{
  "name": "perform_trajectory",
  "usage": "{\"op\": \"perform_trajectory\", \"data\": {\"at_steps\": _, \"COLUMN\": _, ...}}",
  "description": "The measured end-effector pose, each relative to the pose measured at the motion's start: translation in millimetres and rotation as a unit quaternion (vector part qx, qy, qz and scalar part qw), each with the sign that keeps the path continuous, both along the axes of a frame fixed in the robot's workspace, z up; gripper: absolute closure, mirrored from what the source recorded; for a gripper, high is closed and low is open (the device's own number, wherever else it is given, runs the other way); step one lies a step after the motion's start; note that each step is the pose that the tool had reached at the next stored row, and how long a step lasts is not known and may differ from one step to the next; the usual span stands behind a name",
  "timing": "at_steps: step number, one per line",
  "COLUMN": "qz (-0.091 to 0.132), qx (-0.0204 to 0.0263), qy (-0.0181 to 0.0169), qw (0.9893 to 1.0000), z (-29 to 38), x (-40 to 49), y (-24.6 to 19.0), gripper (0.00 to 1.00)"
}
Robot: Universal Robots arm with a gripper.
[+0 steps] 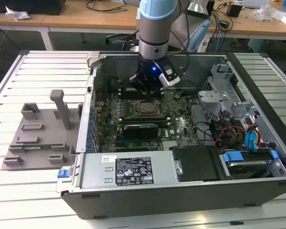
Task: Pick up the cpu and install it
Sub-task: 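Install the first cpu locking lever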
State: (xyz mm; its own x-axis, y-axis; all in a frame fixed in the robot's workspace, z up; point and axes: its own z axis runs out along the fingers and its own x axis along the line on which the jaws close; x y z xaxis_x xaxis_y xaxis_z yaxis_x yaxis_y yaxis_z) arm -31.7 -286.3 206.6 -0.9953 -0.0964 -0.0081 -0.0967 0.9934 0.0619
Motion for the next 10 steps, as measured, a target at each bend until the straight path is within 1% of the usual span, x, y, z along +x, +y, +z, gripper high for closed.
{"op": "perform_trajectory", "data": {"at_steps": 4, "qz": 0.0, "qx": -0.0001, "qy": 0.0001, "qw": 1.0, "z": -0.6, "x": 3.9, "y": -0.1, "gripper": 0.89}}
{"op": "perform_trajectory", "data": {"at_steps": 10, "qz": 0.0, "qx": 0.0, "qy": 0.0002, "qw": 1.0, "z": -2.4, "x": 7.0, "y": -0.2, "gripper": 0.89}}
